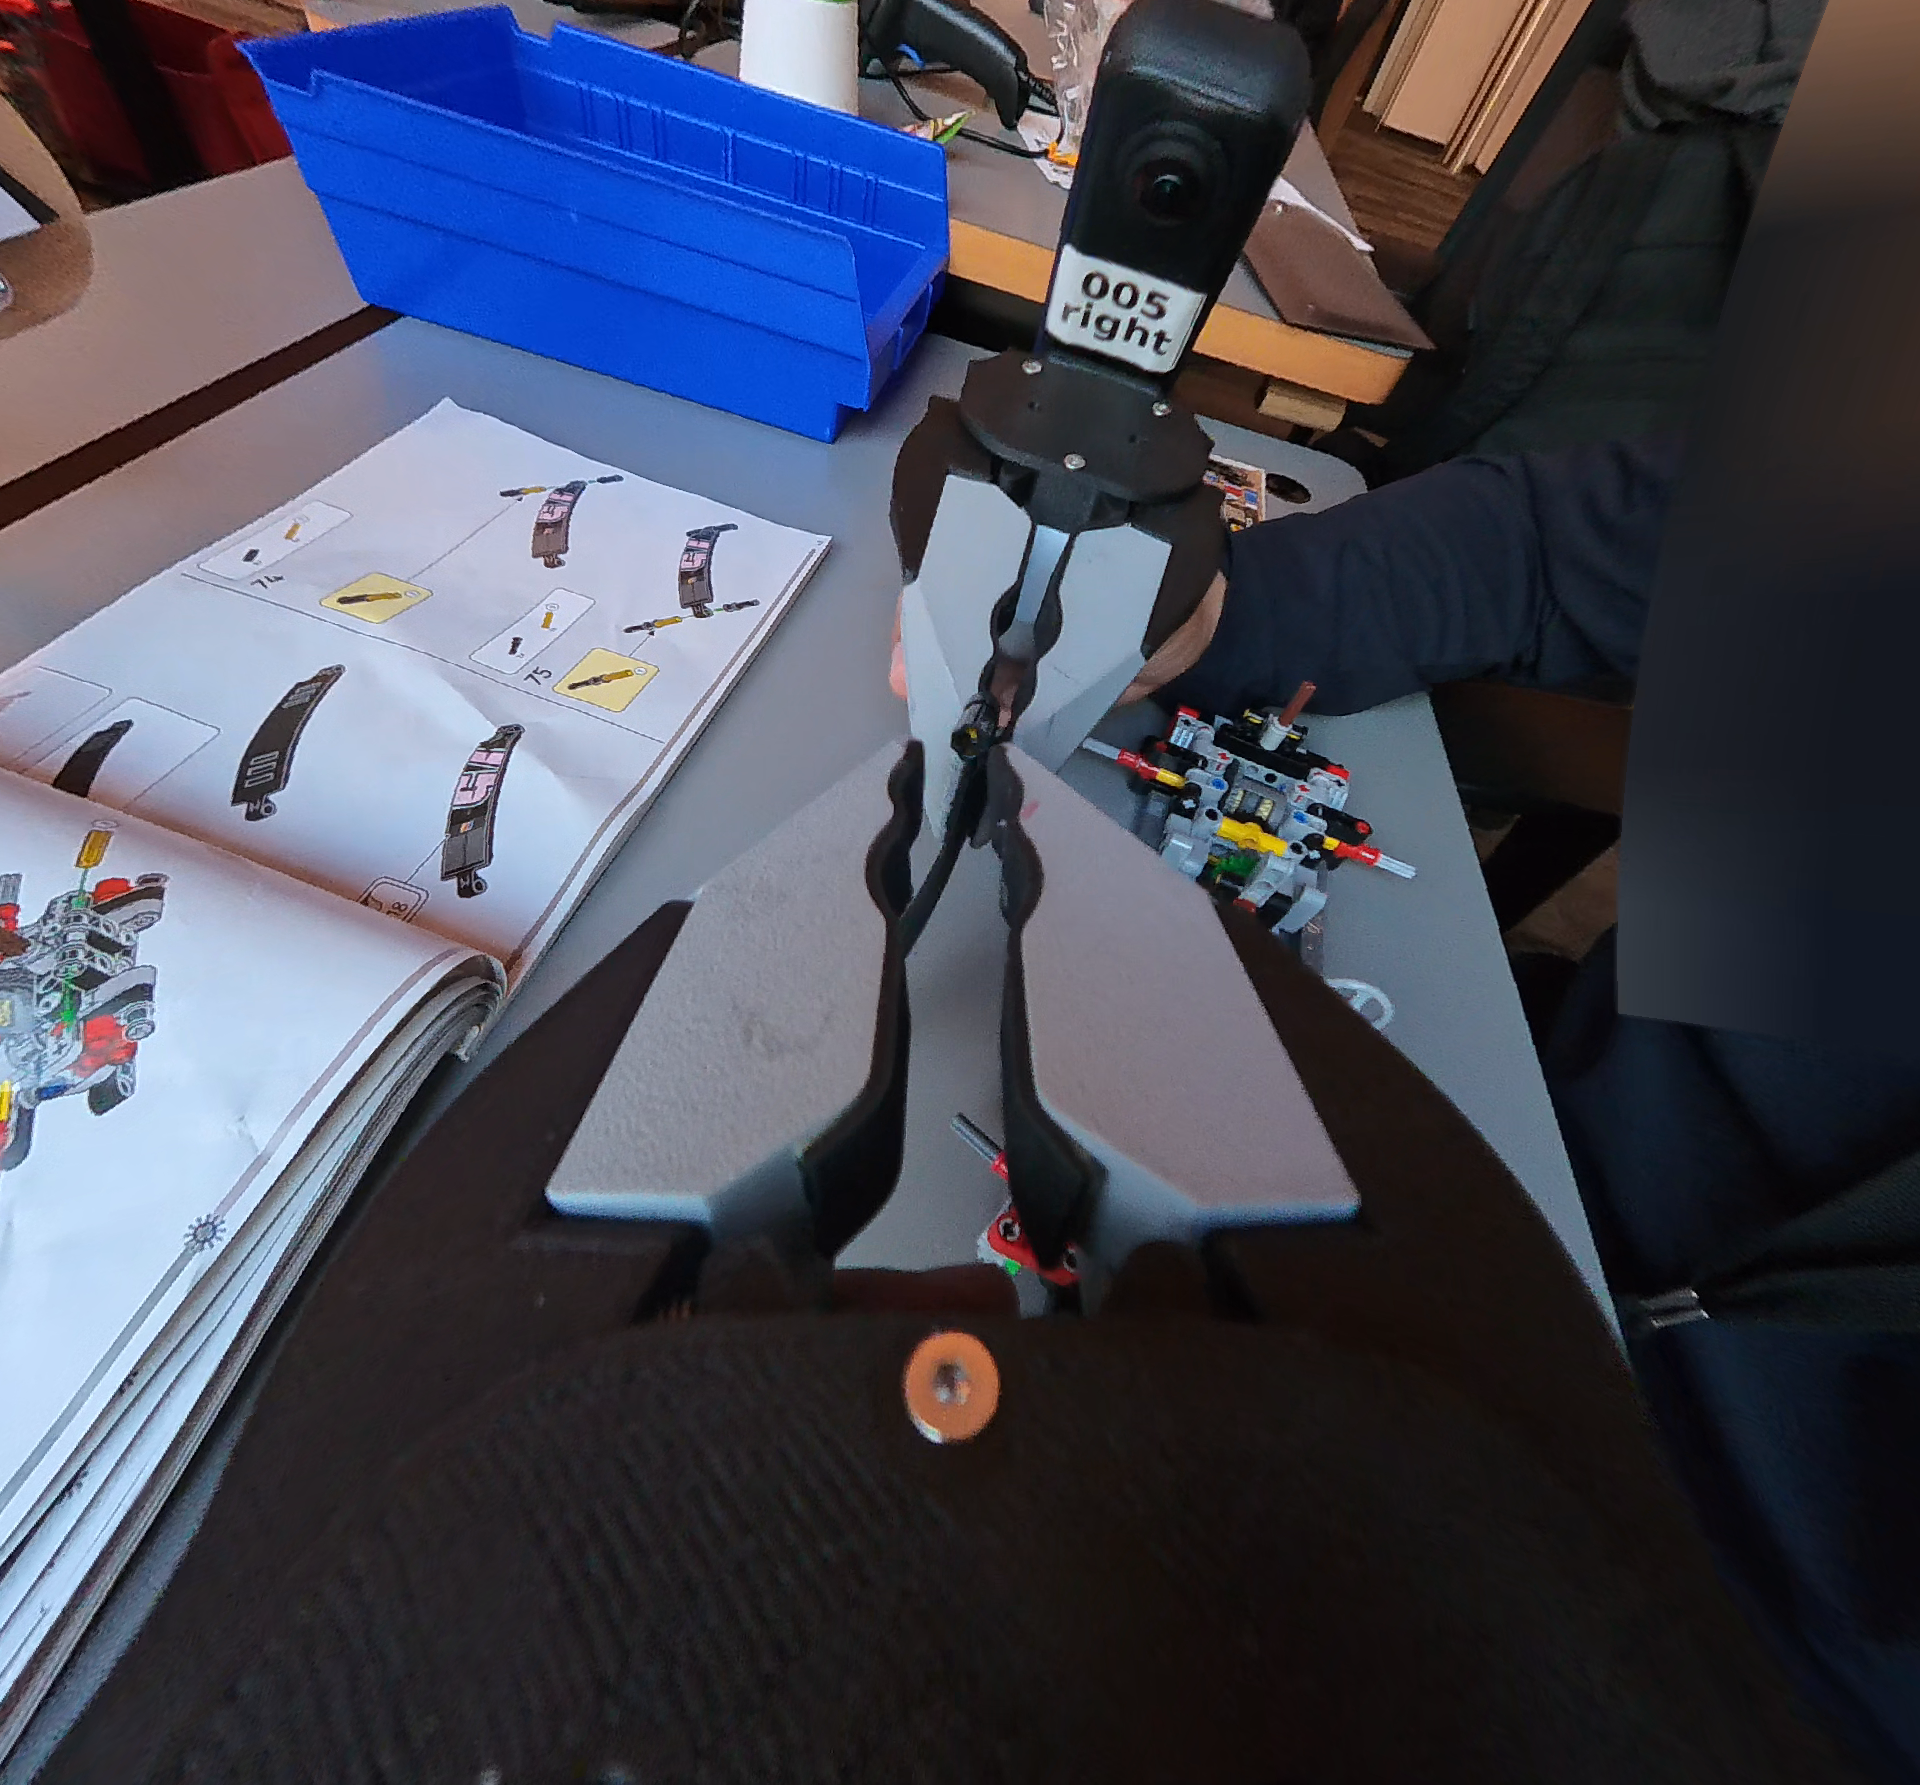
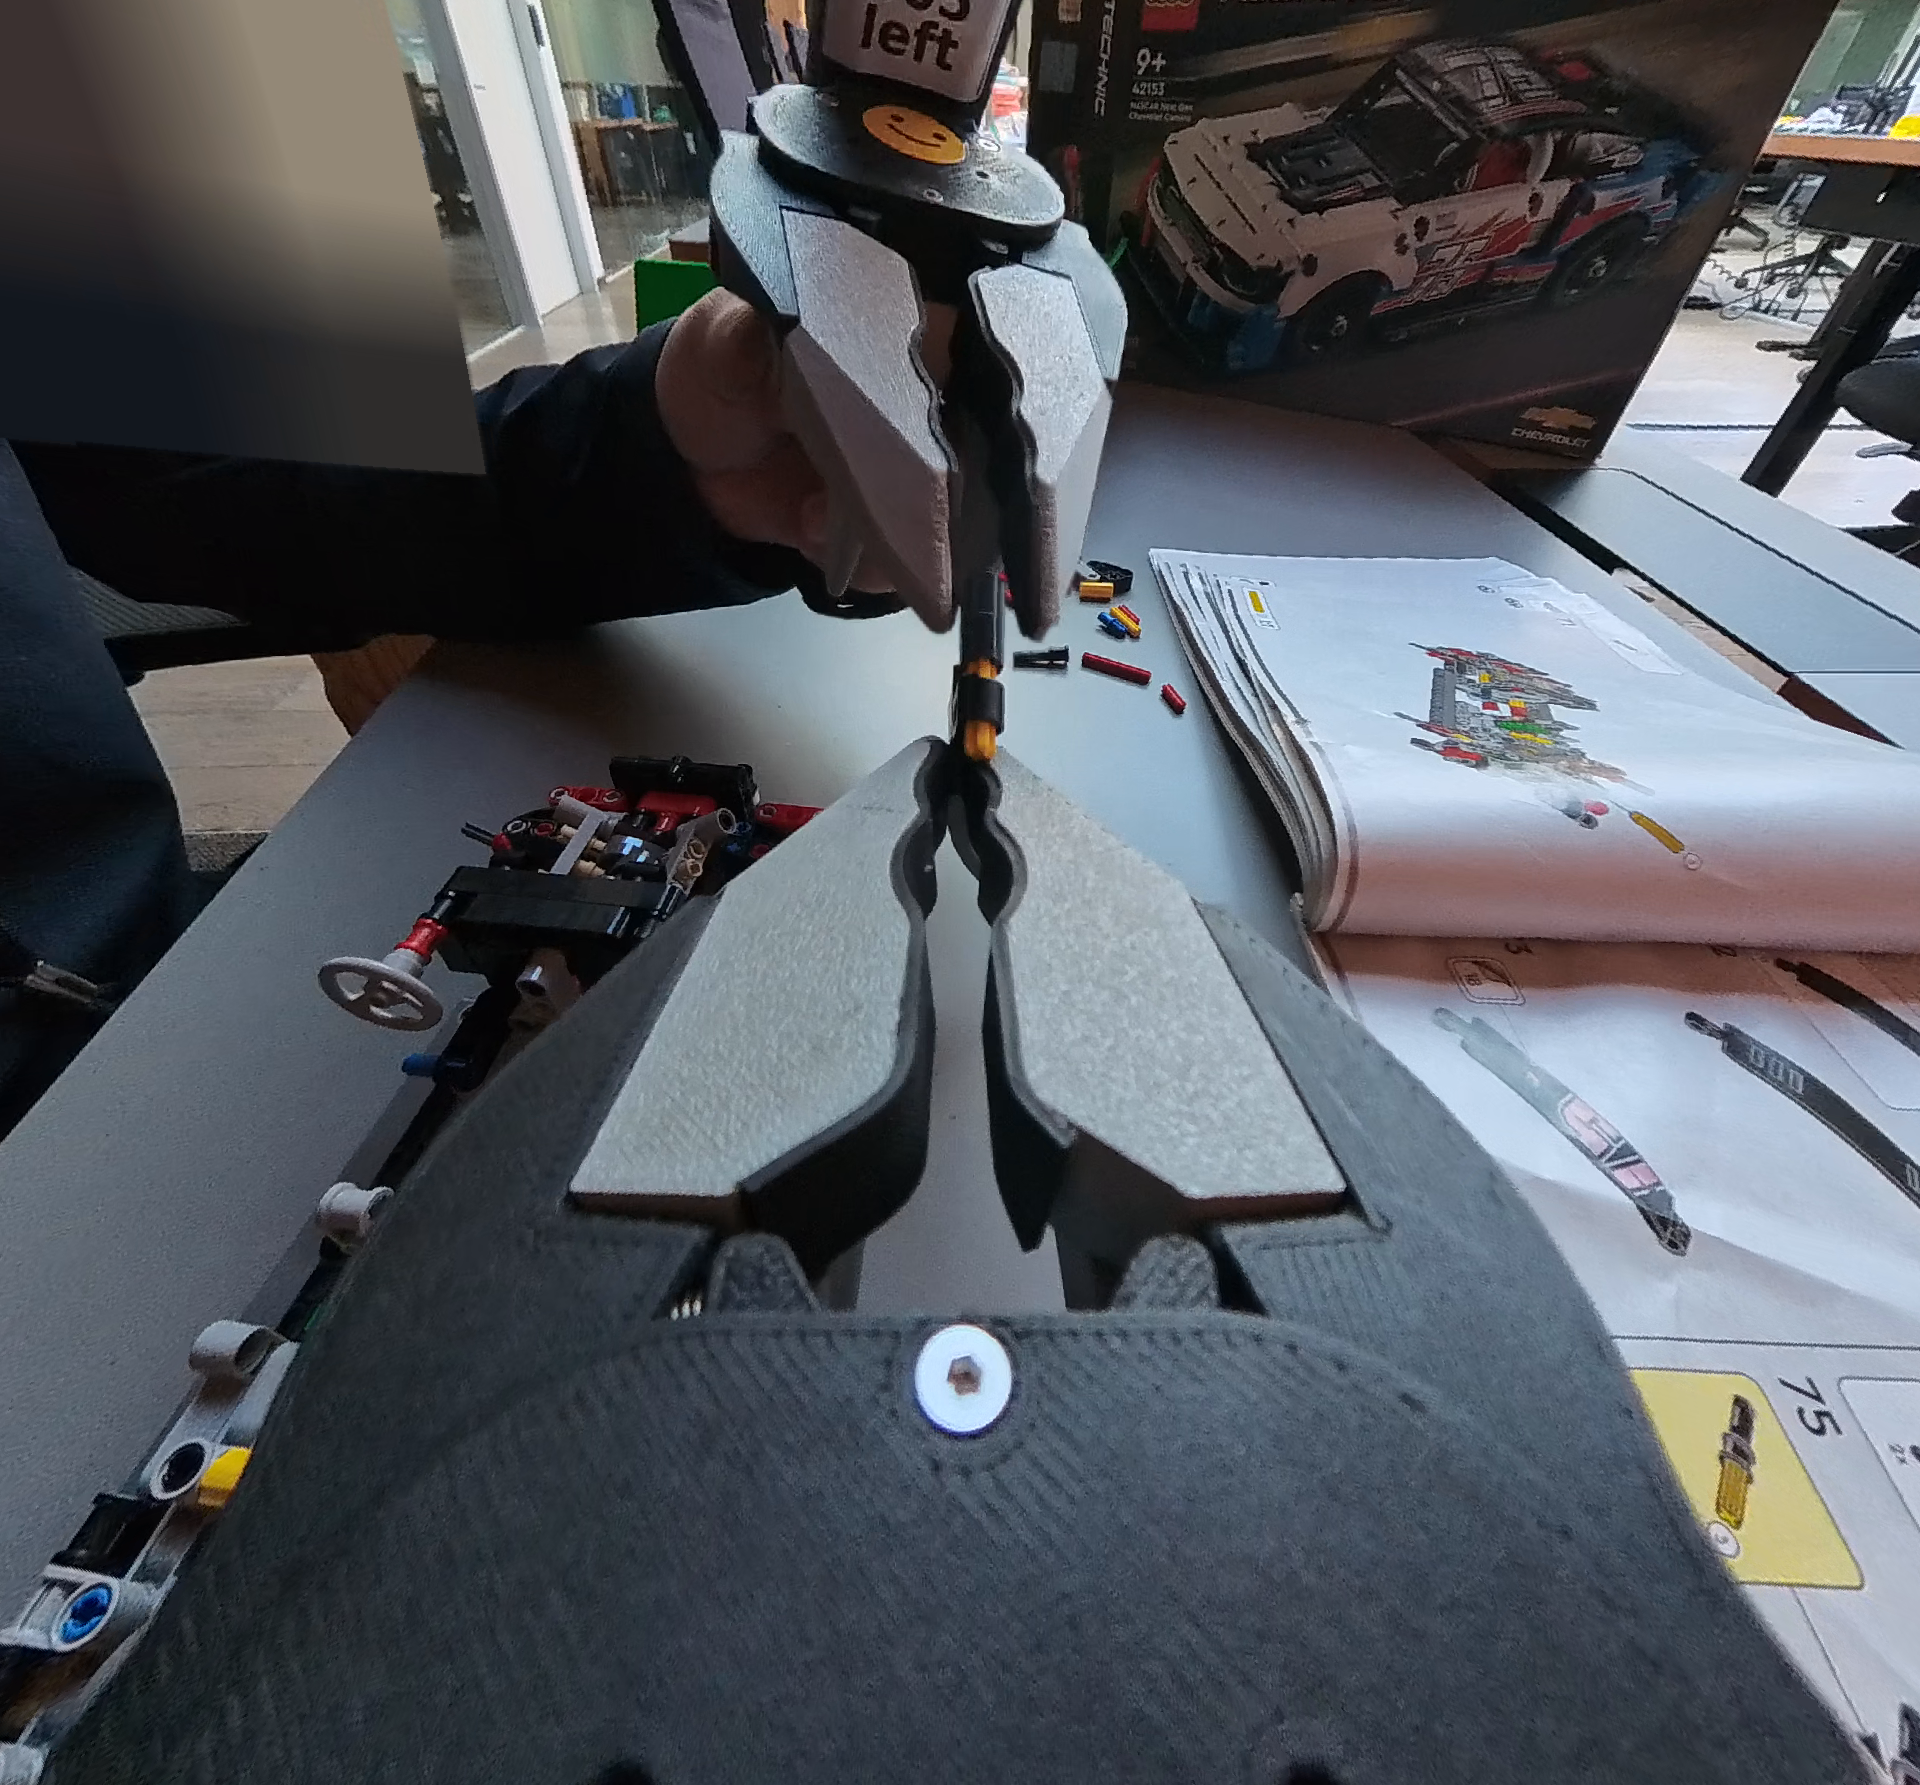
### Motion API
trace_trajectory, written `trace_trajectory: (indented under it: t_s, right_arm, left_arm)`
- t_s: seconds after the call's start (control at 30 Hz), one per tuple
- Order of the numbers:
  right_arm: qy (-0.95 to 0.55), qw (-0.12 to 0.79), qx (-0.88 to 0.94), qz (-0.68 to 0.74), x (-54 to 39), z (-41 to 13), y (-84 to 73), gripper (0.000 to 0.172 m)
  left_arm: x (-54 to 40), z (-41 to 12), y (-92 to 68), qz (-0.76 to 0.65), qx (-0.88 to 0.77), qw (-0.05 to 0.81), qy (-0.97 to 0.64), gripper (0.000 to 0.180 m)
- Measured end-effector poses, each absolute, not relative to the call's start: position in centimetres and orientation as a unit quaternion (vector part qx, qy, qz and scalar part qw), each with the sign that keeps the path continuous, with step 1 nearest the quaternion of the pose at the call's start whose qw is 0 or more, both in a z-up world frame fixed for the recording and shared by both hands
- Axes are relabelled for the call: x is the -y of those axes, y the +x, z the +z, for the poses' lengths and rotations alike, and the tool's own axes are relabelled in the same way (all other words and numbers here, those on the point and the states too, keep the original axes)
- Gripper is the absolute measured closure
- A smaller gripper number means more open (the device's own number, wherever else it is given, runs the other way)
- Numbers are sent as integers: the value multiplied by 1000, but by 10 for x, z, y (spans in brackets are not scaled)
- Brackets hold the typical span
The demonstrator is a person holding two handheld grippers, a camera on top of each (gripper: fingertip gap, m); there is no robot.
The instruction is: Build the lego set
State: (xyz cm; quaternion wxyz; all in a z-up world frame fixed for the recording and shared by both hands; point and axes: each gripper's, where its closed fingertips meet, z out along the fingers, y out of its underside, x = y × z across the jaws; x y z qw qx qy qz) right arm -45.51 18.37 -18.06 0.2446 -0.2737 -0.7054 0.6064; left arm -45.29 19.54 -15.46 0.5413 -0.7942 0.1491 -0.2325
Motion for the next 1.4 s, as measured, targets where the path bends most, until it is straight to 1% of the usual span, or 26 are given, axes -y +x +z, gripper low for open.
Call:
trace_trajectory:
  t_s: [0.3,0.83,1.1,1.23,1.33,1.4]
  right_arm:
    - [-270,239,711,604,-182,-183,-454,172]
    - [-266,232,736,577,-181,-190,-452,172]
    - [-272,205,734,587,-178,-188,-448,172]
    - [-261,198,727,604,-175,-181,-444,172]
    - [-264,175,723,614,-174,-179,-442,172]
    - [-277,139,724,617,-175,-180,-440,172]
  left_arm:
    - [-195,-158,-448,-210,-168,538,-799,176]
    - [-192,-163,-445,-229,-171,525,-802,175]
    - [-191,-162,-444,-232,-176,529,-797,177]
    - [-189,-155,-440,-282,-165,538,-777,177]
    - [-190,-152,-439,-320,-148,542,-763,177]
    - [-191,-154,-440,-330,-140,544,-759,177]
